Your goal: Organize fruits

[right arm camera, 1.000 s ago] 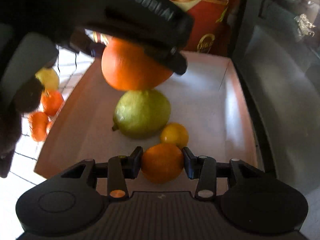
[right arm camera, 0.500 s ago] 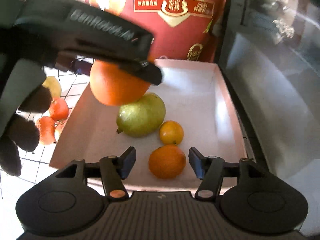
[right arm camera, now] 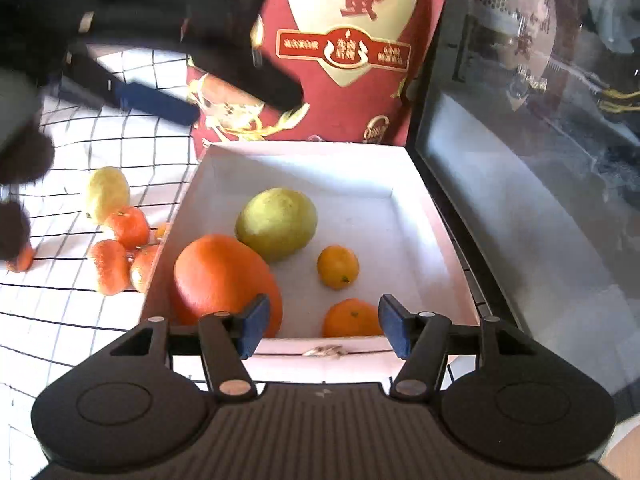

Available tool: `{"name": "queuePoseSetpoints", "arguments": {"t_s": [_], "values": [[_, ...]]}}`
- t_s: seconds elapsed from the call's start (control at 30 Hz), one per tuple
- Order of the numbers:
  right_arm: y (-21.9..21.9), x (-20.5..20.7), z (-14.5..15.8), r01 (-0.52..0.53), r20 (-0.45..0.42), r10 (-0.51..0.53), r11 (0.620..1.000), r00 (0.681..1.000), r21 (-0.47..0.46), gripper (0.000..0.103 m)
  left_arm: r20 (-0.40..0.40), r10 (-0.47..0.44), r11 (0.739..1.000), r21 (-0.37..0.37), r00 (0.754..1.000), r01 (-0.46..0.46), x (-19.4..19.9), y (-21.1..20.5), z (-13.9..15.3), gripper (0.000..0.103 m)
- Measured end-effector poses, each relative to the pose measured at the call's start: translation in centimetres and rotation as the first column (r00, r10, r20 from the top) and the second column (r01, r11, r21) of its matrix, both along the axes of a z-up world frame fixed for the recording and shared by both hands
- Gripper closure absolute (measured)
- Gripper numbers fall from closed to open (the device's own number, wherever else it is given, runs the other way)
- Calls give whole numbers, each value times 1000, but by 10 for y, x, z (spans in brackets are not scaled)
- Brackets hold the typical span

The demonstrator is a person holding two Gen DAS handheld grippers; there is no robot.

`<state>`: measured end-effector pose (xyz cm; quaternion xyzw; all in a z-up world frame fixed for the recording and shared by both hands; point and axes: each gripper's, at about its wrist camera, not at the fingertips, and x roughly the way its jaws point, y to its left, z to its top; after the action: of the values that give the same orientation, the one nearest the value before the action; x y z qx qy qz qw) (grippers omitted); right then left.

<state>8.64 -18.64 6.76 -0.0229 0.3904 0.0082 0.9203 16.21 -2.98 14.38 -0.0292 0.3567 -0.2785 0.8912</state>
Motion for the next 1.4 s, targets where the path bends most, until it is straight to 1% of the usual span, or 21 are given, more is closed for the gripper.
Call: {"name": "queuePoseSetpoints", "arguments": {"t_s": [0.07, 0.17, 0.27, 0.37, 0.47, 0.5, 0.57, 0.6, 0.7, 0.77, 0.87, 0.97, 1.07, 1.2, 1.3, 1.4], "values": [[3, -10, 4, 2, 25, -2, 1000, 1000, 3, 41, -7, 37, 999, -6, 999, -37, -3, 24, -3, 21], [5, -25, 8, 9, 50, -10, 1000, 999, 15, 39, -40, 117, 993, 1, 992, -117, -13, 71, -21, 22], [9, -40, 6, 11, 36, -12, 999, 999, 43, 39, -62, 225, 974, 9, 972, -225, -30, 125, -39, 22], [20, -53, 1, -1, 25, 0, 999, 1000, 40, 39, -73, 362, 932, -3, 929, -363, -47, 180, -53, 22], [36, -61, -1, -32, 26, 30, 998, 999, 46, 39, -96, 488, 871, -13, 868, -491, -62, 228, -65, 22], [42, -62, -1, -48, 28, 47, 998, 999, 49, 39, -108, 511, 857, -19, 853, -515, -64, 240, -67, 22], [58, -62, 1, -92, 38, 90, 995, 995, 48, 39, -123, 539, 838, -19, 833, -546, -73, 258, -70, 22], [66, -61, 3, -115, 45, 113, 993, 993, 40, 39, -124, 545, 835, -11, 829, -551, -79, 263, -73, 22], [97, -57, 7, -190, 82, 190, 982, 978, -14, 39, -120, 543, 838, 20, 831, -545, -97, 271, -78, 22], [119, -52, 7, -238, 105, 245, 969, 964, -70, 39, -121, 540, 841, 23, 833, -541, -109, 272, -82, 22], [152, -39, 0, -307, 113, 326, 939, 939, -157, 40, -139, 514, 856, 26, 846, -516, -127, 271, -89, 23], [180, -20, -10, -345, 100, 378, 905, 920, -248, 40, -159, 476, 878, 37, 865, -477, -141, 268, -93, 25], [197, 0, -27, -351, 65, 388, 883, 919, -311, 42, -185, 447, 893, 34, 875, -449, -153, 264, -96, 25], [204, 18, -43, -324, 44, 359, 882, 932, -341, 42, -208, 402, 914, 37, 892, -404, -162, 259, -98, 25], [208, 23, -52, -307, 56, 352, 874, 934, -378, 43, -214, 392, 919, 44, 895, -392, -163, 258, -99, 25], [205, 25, -52, -308, 50, 350, 876, 935, -371, 56, -221, 389, 920, 40, 894, -391, -160, 255, -101, 25]]}}
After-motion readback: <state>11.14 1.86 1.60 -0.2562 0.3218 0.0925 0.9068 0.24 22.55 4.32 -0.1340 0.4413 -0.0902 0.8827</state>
